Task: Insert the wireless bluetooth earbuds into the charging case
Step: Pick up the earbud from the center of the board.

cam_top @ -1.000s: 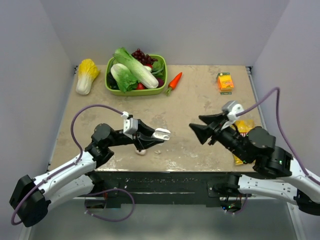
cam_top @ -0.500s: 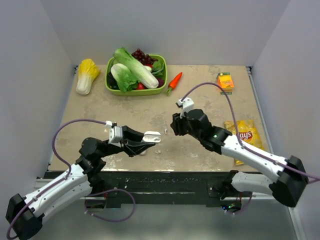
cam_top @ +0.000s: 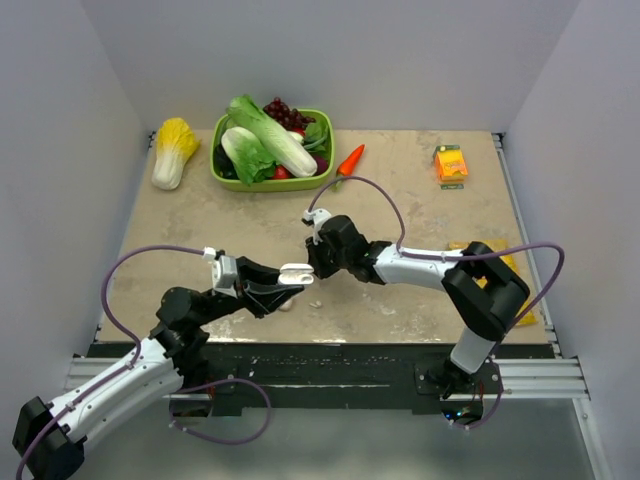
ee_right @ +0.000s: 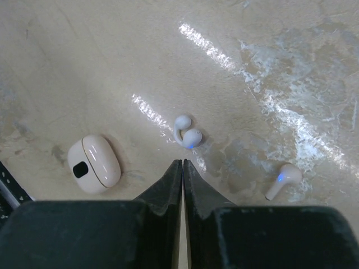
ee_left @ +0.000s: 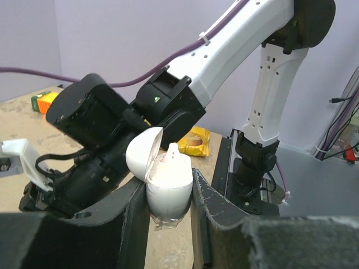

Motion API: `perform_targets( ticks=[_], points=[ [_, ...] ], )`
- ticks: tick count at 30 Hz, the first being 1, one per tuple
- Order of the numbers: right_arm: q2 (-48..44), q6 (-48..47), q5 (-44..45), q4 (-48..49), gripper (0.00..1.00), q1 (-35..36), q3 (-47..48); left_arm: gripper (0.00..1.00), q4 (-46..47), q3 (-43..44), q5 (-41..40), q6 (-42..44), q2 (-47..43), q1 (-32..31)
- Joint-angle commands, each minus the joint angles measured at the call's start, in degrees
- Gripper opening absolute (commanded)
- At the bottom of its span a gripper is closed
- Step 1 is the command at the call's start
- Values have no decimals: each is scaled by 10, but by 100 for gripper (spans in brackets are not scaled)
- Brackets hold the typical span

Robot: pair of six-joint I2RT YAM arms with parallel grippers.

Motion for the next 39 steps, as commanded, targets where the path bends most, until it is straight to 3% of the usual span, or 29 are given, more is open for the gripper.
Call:
perform_targets(
  ticks=[1,14,18,29,39],
  points=[
    [26,10,-14,25,5,1,32,0,34,6,-12,-8,-5,-2],
    [69,18,-14,37,1,2,28,0,26,7,-10,-11,-9,-2],
    [55,11,-17,35,4,17,25,0,21,9,-8,-11,-11,-2],
    [55,-11,-17,31,31,31,53,0,22,7,-5,-11,-16,-5],
    [94,-30,-6,2,33,31,97,0,22,7,-4,-10,-14,-8]
  ],
)
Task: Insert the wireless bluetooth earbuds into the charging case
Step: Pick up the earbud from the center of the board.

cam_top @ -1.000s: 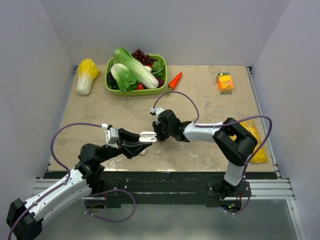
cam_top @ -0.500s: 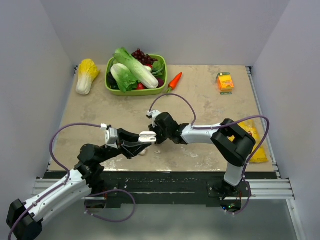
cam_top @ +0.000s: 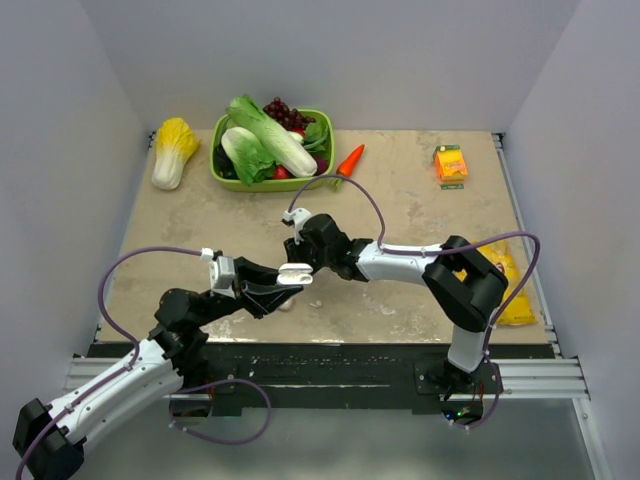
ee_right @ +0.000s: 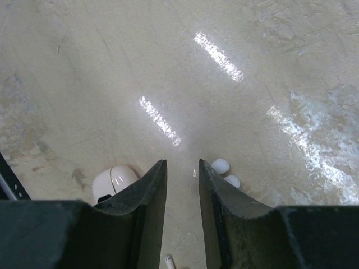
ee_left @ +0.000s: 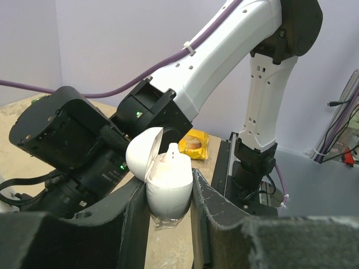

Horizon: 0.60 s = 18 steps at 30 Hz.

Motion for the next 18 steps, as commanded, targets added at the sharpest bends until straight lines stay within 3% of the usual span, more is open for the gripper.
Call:
perform_targets(
  ticks=[1,18],
  points=[
    [19,-17,7,-13,33,-1,24,0,23,7,1,-6,-4,-4],
    [30,-21,32,-23,36,-2,22,0,25,4,2,-7,0,-9]
  ],
)
